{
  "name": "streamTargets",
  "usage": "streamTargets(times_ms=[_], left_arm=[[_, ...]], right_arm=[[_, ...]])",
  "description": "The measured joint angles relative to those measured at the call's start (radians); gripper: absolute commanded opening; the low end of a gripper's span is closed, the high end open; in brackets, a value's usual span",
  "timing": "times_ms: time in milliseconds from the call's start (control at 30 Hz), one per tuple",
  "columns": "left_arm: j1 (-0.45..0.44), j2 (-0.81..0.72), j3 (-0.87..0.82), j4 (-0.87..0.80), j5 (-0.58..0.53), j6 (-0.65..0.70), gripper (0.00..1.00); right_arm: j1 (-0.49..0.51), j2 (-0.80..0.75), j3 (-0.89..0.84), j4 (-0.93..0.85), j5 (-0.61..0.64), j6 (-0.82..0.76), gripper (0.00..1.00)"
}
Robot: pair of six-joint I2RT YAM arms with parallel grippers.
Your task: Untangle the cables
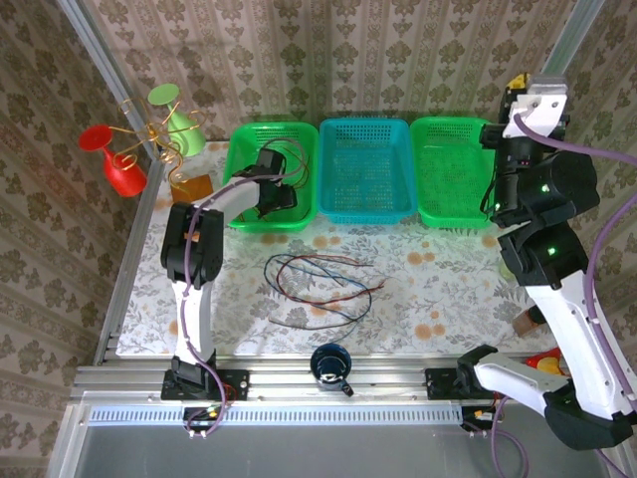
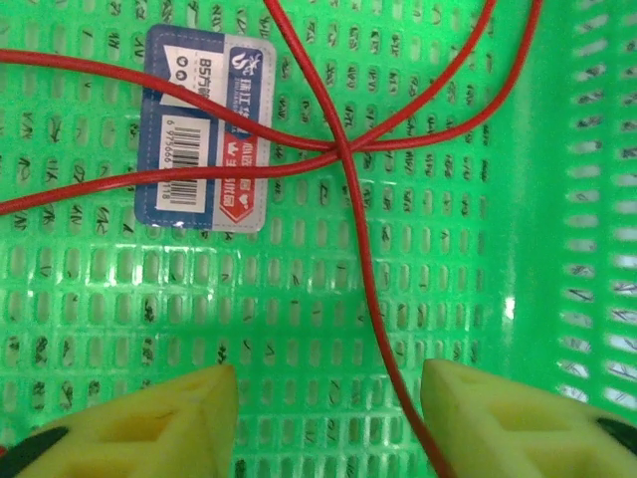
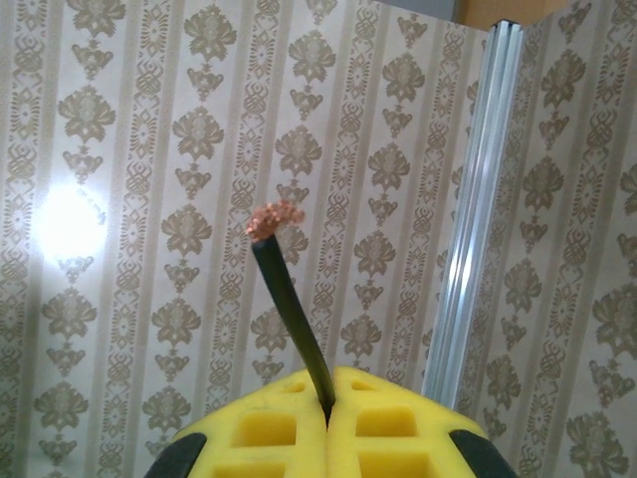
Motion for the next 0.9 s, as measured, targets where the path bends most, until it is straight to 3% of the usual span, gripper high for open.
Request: streamTargets(times_ms=[600,900], left_arm=[[-0.132,-0.276,0.204,-0.055,-0.241,0.211,0.70],[-0.135,-0.402,0.143,-0.047,-0.266,0.249,0.72]], right_arm=[[-0.209,0.342,0.261,-0.007,-0.161,0.105,0.00],[-0.278,0.479,0.272,0.010,-0.169,0.150,0.00]])
